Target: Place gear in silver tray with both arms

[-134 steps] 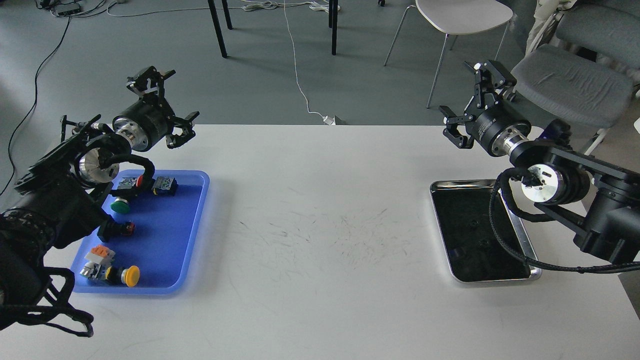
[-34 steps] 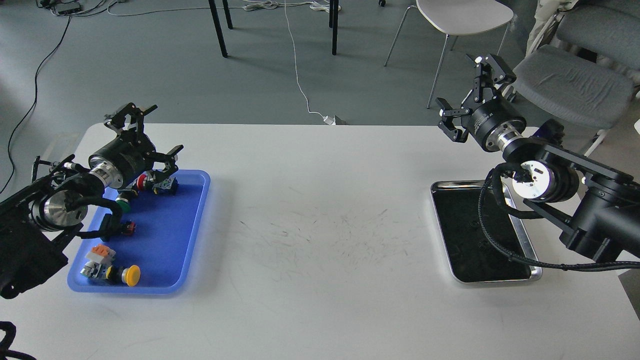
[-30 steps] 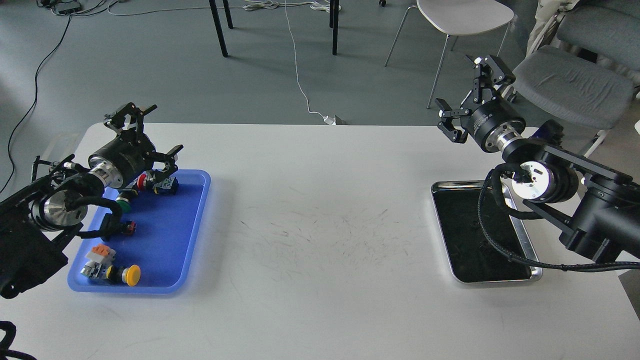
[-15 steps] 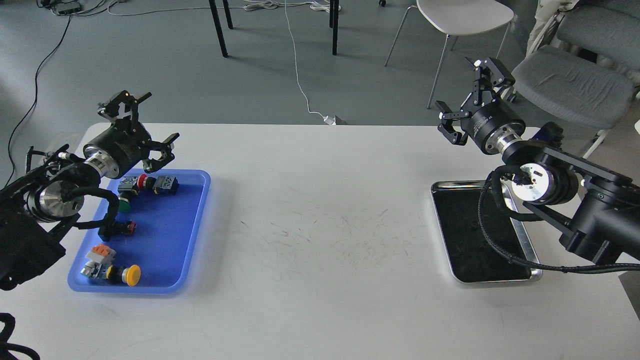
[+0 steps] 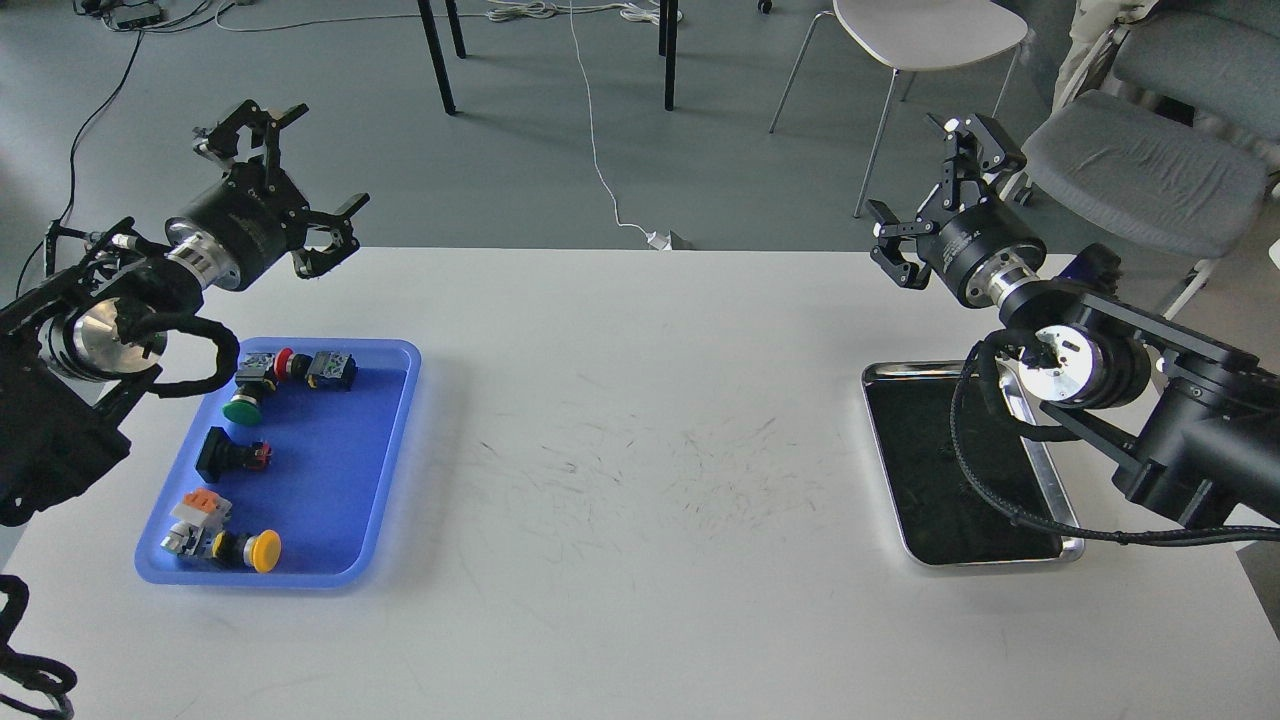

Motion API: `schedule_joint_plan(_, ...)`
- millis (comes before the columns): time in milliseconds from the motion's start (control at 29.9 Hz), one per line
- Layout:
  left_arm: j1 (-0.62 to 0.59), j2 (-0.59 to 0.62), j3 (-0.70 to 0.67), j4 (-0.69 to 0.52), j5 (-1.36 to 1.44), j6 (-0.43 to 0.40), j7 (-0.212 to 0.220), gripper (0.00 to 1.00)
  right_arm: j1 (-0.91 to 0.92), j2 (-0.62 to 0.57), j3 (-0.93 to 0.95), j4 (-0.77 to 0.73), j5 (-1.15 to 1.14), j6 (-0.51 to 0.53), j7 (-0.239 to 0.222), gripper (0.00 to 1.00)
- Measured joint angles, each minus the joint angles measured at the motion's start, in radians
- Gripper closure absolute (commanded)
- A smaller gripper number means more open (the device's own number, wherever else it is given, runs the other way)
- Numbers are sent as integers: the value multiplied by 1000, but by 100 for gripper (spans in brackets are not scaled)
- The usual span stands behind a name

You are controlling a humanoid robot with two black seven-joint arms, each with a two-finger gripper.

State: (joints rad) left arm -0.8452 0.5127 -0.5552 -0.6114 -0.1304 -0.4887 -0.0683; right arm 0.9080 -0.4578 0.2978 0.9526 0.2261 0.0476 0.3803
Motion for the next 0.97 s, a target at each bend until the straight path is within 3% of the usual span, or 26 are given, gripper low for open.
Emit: schedule_joint_plan(969,10,-70,-15,27,-6,0,-7,0,-33,89,91,-128,19,-2,-5,1)
